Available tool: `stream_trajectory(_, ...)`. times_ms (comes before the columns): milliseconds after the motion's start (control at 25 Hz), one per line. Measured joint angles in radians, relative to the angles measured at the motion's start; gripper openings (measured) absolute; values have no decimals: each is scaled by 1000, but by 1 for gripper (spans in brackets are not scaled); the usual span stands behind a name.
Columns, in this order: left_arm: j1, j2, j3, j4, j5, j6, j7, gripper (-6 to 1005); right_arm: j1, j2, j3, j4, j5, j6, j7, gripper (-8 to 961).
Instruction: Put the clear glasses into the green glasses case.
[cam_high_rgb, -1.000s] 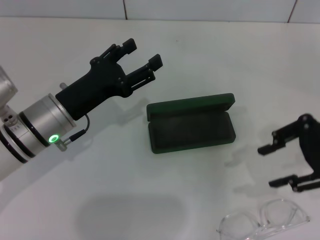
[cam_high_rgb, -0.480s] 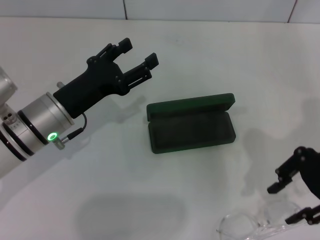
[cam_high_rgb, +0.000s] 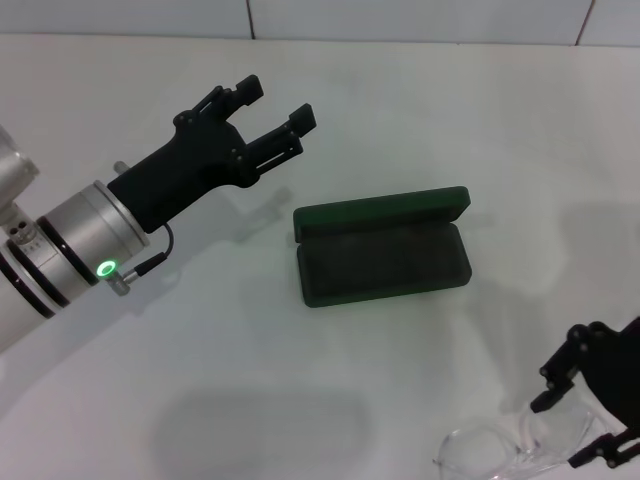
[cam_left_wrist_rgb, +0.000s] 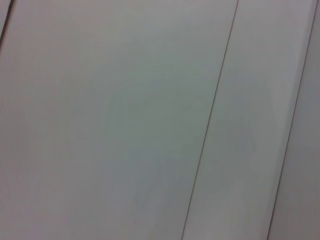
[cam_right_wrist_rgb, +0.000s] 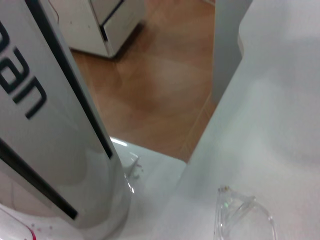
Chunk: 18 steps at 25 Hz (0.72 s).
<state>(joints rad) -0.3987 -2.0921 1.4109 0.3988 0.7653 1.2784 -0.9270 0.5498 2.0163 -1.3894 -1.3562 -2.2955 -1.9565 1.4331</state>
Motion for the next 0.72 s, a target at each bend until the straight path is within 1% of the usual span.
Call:
stream_trajectory(120,0,1,-1,0,0,0,-1,890,-7,0,-35,-2,-2,28,-7,526)
stream_trajectory(360,0,1,-1,0,0,0,-4,889,-11,0,-92,-3,-2,41,-15,527)
stream_trajectory(720,0,1,-1,0,0,5,-4,889,-11,4,-142,-4,-3,59,-14,526)
